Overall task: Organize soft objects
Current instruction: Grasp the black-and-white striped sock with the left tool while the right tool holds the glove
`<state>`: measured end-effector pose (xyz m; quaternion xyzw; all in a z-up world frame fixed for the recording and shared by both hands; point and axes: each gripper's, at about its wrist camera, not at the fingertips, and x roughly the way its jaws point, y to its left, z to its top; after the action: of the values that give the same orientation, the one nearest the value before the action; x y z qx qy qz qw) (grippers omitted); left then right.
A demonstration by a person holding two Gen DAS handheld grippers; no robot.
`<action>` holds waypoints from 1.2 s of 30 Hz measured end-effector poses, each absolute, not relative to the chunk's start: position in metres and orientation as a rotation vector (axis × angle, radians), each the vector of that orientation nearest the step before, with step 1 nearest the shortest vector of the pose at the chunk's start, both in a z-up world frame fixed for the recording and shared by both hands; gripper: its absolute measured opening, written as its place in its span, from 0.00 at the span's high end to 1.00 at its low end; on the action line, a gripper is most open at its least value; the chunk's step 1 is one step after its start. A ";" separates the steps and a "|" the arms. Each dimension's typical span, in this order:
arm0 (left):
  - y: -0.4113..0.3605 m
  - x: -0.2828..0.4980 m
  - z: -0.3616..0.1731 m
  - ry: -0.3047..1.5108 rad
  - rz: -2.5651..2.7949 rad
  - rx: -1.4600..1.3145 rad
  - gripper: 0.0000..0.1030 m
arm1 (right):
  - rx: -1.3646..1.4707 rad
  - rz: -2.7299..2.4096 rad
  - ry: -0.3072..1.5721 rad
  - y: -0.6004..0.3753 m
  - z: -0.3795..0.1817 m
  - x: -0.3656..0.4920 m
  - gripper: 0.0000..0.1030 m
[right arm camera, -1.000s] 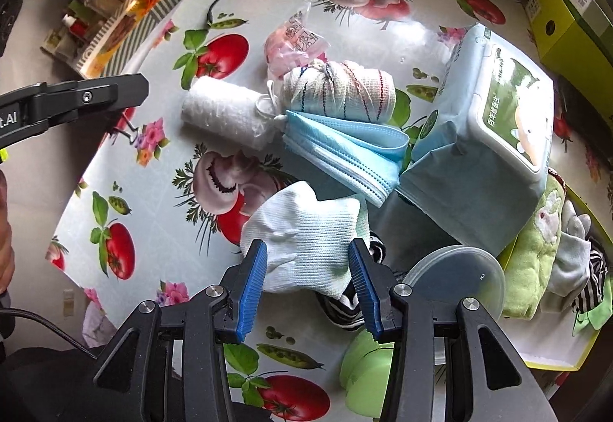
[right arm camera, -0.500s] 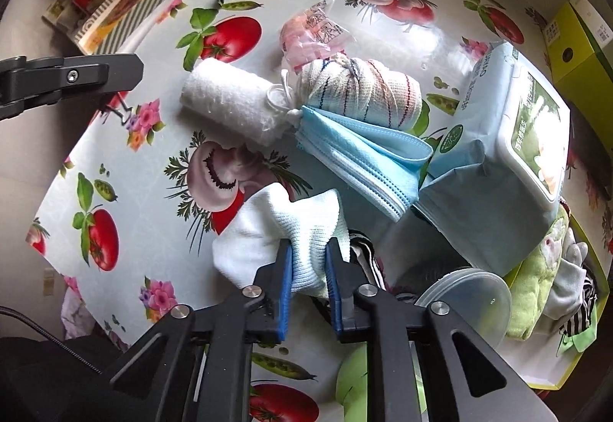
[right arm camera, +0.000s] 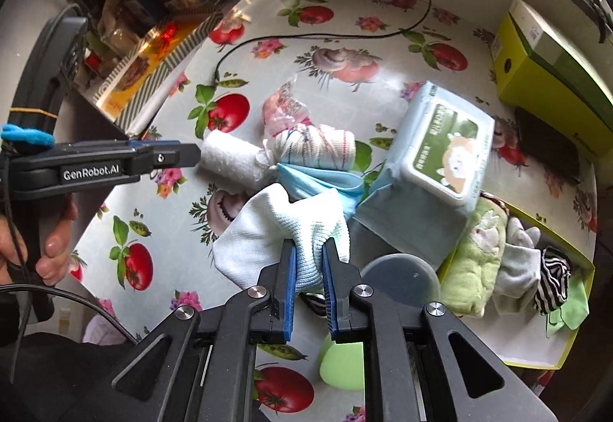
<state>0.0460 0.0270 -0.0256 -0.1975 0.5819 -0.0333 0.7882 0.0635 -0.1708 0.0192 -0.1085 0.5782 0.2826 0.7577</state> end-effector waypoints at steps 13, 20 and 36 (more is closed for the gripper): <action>-0.032 0.055 -0.051 1.341 -0.240 -0.395 0.70 | -0.140 0.484 1.215 -0.227 0.039 0.076 0.88; -0.069 0.058 -0.074 1.398 -0.316 -0.358 0.64 | -0.115 0.466 1.211 -0.240 0.040 0.074 0.88; -0.112 0.060 -0.103 1.438 -0.330 -0.222 0.79 | -0.081 0.437 1.210 -0.257 0.040 0.070 0.88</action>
<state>0.0595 -0.1118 -0.1029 -0.1012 0.6543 -0.1502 0.7342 0.0704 -0.2566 0.0400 -0.0380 0.5640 0.2036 0.7994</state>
